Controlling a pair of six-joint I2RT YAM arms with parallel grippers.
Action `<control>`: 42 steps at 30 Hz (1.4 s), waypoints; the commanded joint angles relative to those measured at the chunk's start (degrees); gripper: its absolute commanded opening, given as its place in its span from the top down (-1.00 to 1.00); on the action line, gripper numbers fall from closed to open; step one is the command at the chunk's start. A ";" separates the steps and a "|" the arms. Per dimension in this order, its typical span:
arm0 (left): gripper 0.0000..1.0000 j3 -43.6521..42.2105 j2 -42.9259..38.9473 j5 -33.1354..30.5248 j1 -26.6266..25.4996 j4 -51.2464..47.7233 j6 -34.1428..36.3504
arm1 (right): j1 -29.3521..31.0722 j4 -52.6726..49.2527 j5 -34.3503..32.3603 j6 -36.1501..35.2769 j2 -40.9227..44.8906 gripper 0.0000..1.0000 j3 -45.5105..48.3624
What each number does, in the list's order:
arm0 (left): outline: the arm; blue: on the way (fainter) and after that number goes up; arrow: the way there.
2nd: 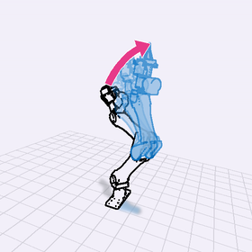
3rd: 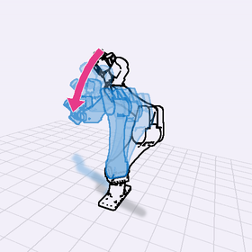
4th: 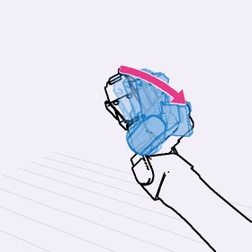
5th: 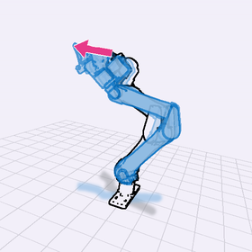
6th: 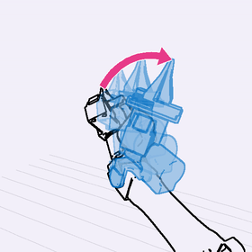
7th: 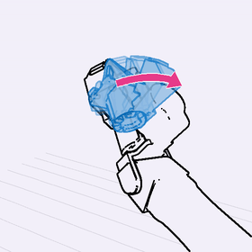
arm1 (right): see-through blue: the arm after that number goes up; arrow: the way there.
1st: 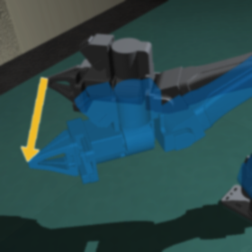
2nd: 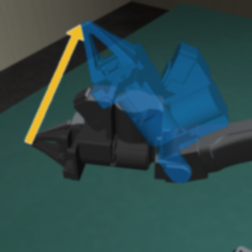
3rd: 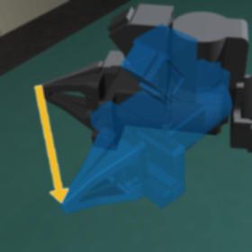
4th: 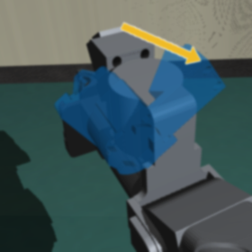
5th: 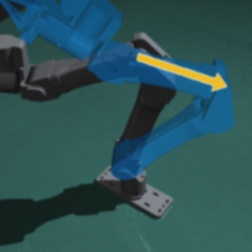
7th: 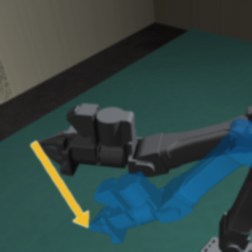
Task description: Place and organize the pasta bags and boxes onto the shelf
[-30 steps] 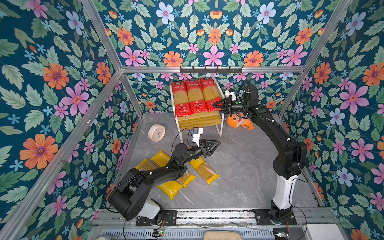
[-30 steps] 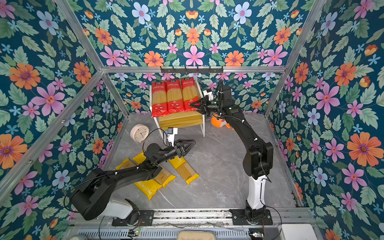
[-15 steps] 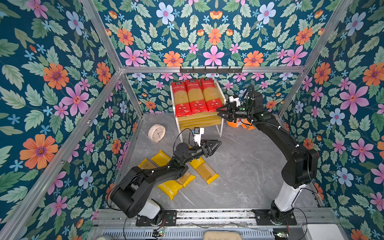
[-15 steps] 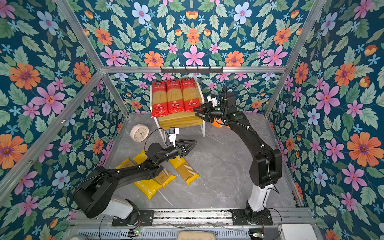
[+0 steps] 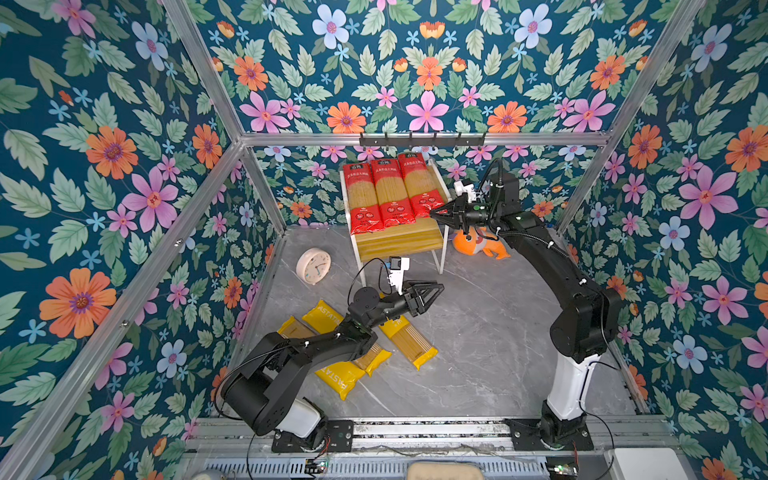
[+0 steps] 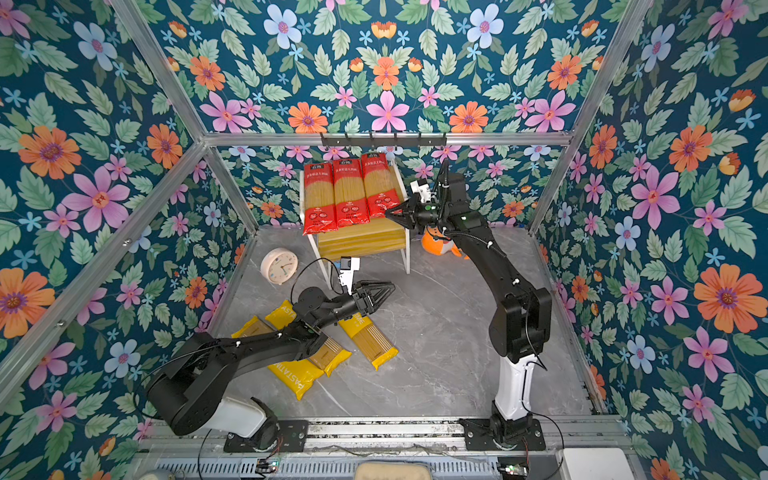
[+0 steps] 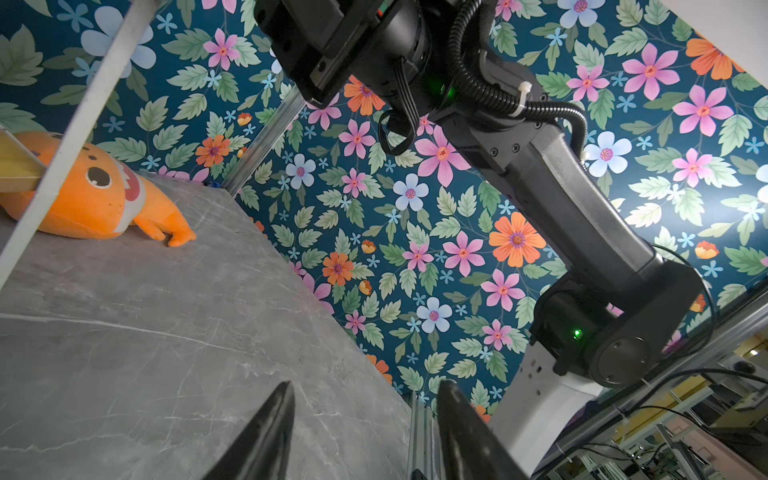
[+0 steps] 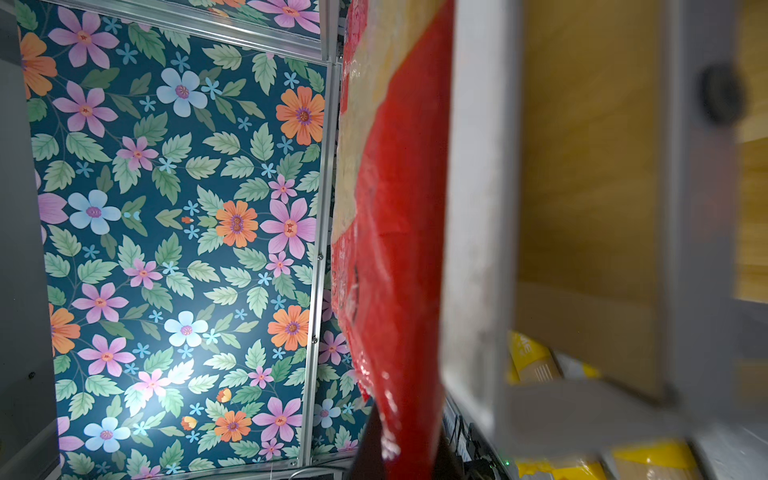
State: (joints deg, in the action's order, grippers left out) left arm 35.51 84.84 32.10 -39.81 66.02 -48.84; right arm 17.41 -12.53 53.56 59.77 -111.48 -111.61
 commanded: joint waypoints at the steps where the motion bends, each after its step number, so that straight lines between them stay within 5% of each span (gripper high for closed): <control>1: -0.14 0.30 0.22 0.02 0.00 1.83 1.07 | 0.08 -0.06 -0.45 -0.79 -0.66 1.00 -0.71; 6: -0.14 0.31 0.50 -0.41 0.00 1.22 1.56 | 0.02 -0.40 -0.15 -1.13 -1.04 0.98 -1.14; 15: -0.14 -0.39 -3.64 -3.05 0.00 -10.63 9.74 | -0.07 0.12 1.33 -3.91 5.12 0.13 4.08; 21: -0.15 -1.32 -10.52 -16.63 0.17 -34.30 18.92 | 0.37 0.26 -2.70 -8.70 15.46 0.23 20.70; 25: -0.15 -5.88 -16.48 -29.83 1.20 -46.33 15.97 | 4.64 6.03 -16.28 -11.77 23.90 0.44 40.14; 28: -0.15 -9.67 -20.68 -33.64 1.67 -51.38 11.43 | 9.95 3.39 -23.69 -15.41 24.07 0.46 45.77; 35: -0.12 -15.91 -21.72 -34.65 1.78 -53.14 1.72 | 20.44 -4.08 -29.00 -24.36 9.66 0.37 41.49; 42: -0.11 -20.38 -18.60 -34.73 1.84 -44.10 -4.15 | 21.75 -7.04 -27.73 -29.03 -1.57 0.25 33.60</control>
State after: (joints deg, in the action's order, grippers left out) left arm 16.23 65.71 -1.61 -38.02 16.60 -49.19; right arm 39.00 -17.37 26.39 34.65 -111.00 -75.79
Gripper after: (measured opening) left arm 0.554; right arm 0.370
